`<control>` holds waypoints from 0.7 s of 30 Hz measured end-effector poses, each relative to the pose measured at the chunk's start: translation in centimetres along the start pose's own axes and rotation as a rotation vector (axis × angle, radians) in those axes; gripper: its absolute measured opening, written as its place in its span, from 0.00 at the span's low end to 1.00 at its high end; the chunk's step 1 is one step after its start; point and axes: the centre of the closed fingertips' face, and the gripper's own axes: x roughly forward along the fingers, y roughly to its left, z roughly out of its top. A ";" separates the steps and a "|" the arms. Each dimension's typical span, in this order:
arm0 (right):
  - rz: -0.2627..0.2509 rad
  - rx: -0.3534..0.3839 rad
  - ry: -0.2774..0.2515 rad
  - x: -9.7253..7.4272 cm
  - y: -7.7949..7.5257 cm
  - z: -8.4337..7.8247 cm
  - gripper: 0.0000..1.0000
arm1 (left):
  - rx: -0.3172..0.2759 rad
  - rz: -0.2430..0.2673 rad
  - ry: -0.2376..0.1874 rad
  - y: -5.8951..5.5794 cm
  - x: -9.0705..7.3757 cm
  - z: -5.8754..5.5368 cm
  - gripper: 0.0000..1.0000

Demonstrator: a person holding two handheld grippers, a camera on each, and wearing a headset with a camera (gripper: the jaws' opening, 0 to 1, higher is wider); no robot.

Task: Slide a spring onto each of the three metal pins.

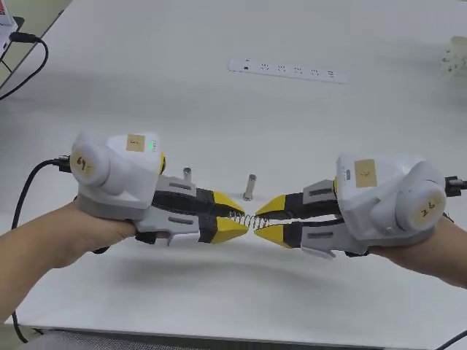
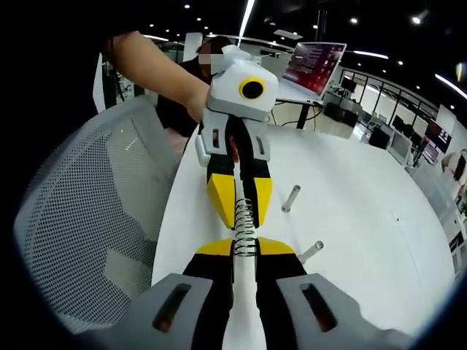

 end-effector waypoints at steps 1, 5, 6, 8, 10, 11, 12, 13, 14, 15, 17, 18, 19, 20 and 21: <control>0.003 0.001 -0.003 -0.1 0.1 0.0 0.08 | 0.001 -0.002 -0.004 -0.1 0.0 0.1 0.05; 0.007 -0.004 0.000 -0.1 0.2 0.0 0.08 | 0.004 -0.004 -0.004 -0.3 0.1 0.1 0.05; 0.009 -0.004 -0.001 -0.1 0.2 0.0 0.08 | 0.005 -0.005 -0.005 -0.4 0.1 0.1 0.05; 0.010 -0.007 0.000 -0.1 0.3 0.0 0.08 | 0.009 -0.005 -0.008 -0.4 0.1 0.2 0.04; 0.010 -0.007 -0.002 -0.1 0.2 0.1 0.08 | 0.013 -0.003 -0.010 -0.4 0.1 0.3 0.04; 0.010 -0.008 -0.004 -0.1 0.2 0.1 0.08 | 0.012 -0.003 -0.011 -0.4 0.1 0.2 0.04; 0.010 -0.006 -0.005 -0.1 0.2 0.1 0.08 | 0.013 -0.004 -0.013 -0.4 0.0 0.3 0.04; 0.010 -0.006 -0.006 -0.1 0.2 0.2 0.08 | 0.012 -0.004 -0.013 -0.4 0.0 0.3 0.04; 0.009 -0.009 -0.008 -0.1 0.1 0.2 0.08 | 0.014 -0.004 -0.014 -0.4 0.0 0.3 0.03; 0.009 -0.008 -0.007 -0.1 0.1 0.2 0.08 | 0.014 -0.006 -0.015 -0.4 0.0 0.4 0.03; 0.008 -0.014 -0.006 -0.1 0.1 0.3 0.08 | 0.008 -0.006 -0.018 -0.4 0.0 0.5 0.03; 0.008 -0.014 -0.007 -0.2 0.0 0.3 0.08 | 0.006 -0.006 -0.021 -0.4 0.0 0.5 0.03; 0.007 -0.013 -0.009 -0.2 0.0 0.4 0.08 | 0.004 -0.006 -0.023 -0.4 0.0 0.6 0.02; 0.006 -0.016 -0.011 -0.3 0.0 0.4 0.08 | -0.002 -0.005 -0.026 -0.4 -0.1 0.7 0.02; 0.005 -0.016 -0.013 -0.3 0.0 0.5 0.08 | -0.001 -0.005 -0.027 -0.4 -0.1 0.7 0.02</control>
